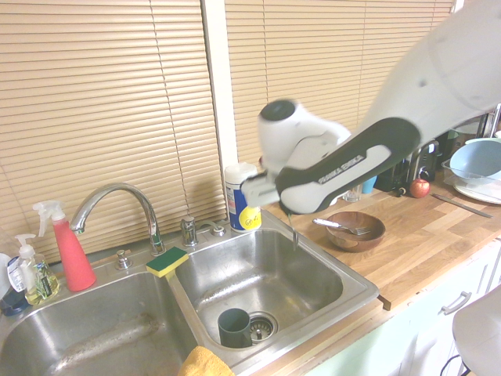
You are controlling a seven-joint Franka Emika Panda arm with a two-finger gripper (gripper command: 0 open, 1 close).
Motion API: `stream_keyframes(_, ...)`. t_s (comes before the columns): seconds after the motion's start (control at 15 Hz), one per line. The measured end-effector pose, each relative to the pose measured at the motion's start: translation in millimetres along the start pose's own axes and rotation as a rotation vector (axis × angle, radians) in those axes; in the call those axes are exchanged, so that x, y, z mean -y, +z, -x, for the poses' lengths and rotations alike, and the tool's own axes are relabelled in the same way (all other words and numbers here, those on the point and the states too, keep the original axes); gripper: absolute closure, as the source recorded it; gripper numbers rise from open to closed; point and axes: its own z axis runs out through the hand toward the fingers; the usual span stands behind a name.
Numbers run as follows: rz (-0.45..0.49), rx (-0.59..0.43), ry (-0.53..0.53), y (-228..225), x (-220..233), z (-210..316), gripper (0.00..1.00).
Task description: Put the spoon into the sink
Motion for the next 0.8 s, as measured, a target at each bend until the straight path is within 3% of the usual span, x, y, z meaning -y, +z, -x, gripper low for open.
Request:
stream_keyframes(0.4,0.186,0.054,-0.111,85,50,51,1.0)
stream_keyframes(0.8,0.312,0.151,-0.136,155,47,57,1.0)
